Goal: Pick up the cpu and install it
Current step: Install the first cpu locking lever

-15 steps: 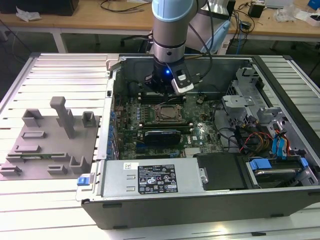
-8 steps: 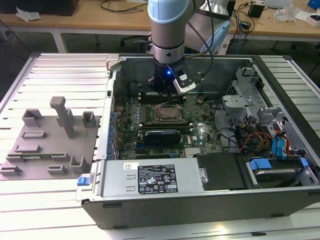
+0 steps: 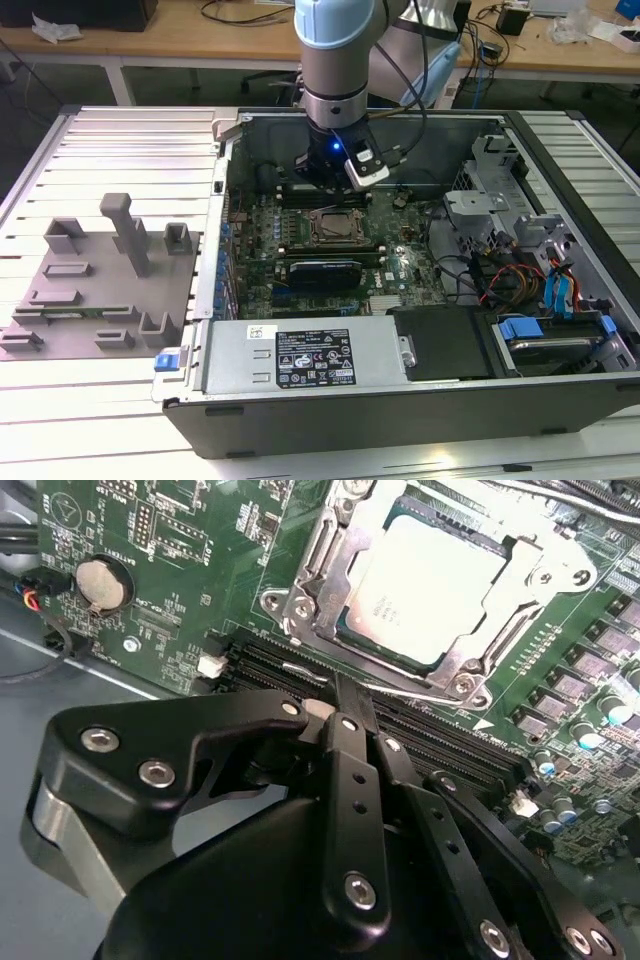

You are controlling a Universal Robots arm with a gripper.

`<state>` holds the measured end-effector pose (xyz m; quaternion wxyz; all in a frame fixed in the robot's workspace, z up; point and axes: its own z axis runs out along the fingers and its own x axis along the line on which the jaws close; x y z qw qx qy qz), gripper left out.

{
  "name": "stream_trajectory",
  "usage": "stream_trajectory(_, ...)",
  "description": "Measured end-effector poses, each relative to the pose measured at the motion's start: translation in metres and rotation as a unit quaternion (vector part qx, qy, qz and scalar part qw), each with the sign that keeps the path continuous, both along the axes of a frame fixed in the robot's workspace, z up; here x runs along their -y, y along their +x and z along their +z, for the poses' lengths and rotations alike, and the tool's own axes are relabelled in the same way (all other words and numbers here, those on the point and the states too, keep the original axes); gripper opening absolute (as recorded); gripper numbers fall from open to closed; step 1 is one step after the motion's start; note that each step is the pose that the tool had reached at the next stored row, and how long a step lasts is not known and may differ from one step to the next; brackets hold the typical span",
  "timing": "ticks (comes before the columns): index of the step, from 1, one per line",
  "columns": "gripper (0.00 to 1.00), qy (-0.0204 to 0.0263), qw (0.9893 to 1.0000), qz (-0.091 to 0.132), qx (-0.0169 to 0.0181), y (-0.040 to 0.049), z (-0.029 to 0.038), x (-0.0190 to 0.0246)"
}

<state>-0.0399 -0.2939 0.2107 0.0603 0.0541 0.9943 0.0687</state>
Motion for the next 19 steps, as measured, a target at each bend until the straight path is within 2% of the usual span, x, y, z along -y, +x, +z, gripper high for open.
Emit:
stream_trajectory(2, 0.11, -0.0016, 1.0000, 0.000, 0.0000, -0.0024, -0.0011, -0.0013)
stream_trajectory(9, 0.11, -0.0043, 1.0000, 0.000, 0.0003, -0.0027, -0.0039, -0.0014)
stream_trajectory(14, 0.11, -0.0096, 0.9999, -0.003, 0.0002, -0.0027, -0.0054, -0.0014)
stream_trajectory(17, 0.11, -0.0115, 0.9997, -0.020, 0.0000, -0.0025, -0.0067, -0.0014)
stream_trajectory(19, 0.11, -0.0124, 0.9992, -0.038, -0.0002, -0.0024, -0.0075, -0.0014)
